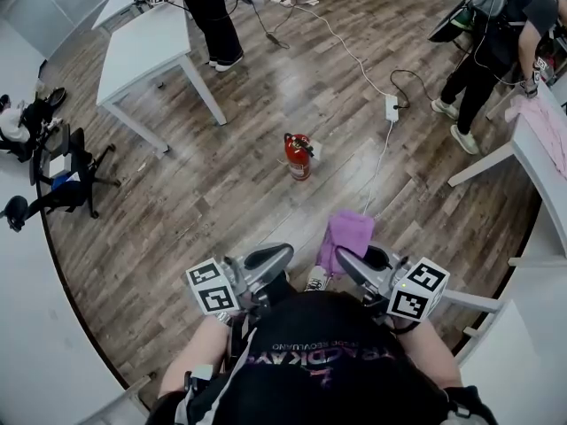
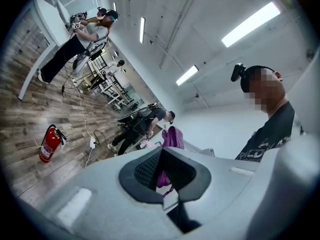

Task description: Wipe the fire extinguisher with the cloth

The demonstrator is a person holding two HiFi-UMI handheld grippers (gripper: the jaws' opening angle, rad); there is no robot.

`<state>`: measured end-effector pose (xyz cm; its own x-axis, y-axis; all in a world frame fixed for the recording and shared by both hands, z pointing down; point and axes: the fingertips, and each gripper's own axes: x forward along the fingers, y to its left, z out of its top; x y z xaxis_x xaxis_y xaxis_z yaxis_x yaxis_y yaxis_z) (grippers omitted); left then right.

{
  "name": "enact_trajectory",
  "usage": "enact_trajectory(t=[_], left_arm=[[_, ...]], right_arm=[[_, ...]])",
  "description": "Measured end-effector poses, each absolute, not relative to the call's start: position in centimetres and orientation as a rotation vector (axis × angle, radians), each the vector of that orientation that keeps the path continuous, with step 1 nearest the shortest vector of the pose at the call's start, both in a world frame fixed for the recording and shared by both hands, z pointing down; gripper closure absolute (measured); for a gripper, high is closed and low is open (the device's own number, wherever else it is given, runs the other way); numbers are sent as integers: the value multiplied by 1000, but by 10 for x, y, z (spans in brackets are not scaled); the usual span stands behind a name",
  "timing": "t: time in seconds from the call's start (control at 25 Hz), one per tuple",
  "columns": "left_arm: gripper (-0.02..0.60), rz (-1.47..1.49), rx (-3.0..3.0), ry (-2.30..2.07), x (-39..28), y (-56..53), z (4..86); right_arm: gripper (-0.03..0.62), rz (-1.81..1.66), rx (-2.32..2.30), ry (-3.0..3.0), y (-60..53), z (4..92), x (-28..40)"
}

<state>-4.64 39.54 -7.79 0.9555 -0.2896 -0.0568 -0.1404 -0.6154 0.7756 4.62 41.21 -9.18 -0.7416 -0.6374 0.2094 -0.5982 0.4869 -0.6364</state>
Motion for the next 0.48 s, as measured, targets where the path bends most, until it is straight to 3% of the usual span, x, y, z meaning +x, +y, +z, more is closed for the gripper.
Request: enact_trajectory(t=[0.48], left_arm=[[584, -222, 2239, -392, -58, 387, -77]], right_arm=[[513, -1015, -1078, 2730, 395, -97, 49]])
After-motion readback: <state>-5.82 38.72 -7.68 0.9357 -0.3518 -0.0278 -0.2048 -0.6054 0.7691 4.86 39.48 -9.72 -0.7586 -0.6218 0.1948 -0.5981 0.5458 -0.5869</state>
